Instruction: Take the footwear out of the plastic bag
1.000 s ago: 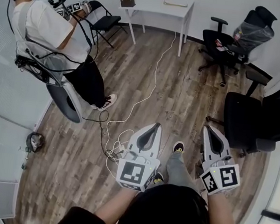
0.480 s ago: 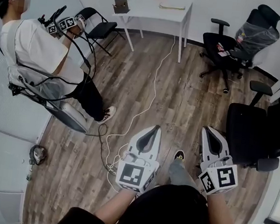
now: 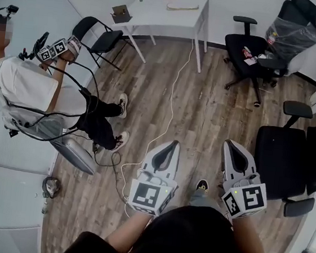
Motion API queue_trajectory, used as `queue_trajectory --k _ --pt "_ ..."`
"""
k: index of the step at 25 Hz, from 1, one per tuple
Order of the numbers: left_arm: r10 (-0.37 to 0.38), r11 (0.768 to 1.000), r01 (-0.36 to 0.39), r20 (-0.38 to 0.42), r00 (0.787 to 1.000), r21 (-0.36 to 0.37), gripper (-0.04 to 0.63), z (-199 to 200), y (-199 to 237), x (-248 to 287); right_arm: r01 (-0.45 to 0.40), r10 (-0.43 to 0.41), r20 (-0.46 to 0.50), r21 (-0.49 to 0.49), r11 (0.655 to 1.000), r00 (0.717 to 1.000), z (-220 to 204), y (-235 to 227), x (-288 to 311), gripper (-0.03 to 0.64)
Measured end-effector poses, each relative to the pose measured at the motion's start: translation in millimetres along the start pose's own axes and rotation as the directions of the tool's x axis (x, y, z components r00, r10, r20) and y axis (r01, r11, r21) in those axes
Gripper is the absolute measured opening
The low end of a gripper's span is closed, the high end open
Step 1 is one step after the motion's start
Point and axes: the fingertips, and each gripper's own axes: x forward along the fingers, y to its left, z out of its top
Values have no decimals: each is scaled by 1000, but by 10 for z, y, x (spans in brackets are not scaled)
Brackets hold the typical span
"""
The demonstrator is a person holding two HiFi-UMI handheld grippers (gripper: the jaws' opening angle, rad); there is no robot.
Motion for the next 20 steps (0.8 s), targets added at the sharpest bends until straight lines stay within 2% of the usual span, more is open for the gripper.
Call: queue_trajectory --k 7,20 --pt "-11 999 11 -28 1000 31 21 9 -34 526 11 -10 -10 46 999 1000 -41 -540 301 17" --pt "-60 998 62 -82 995 21 21 -146 -120 997 46 -45 -13 60 997 999 -49 -983 586 17"
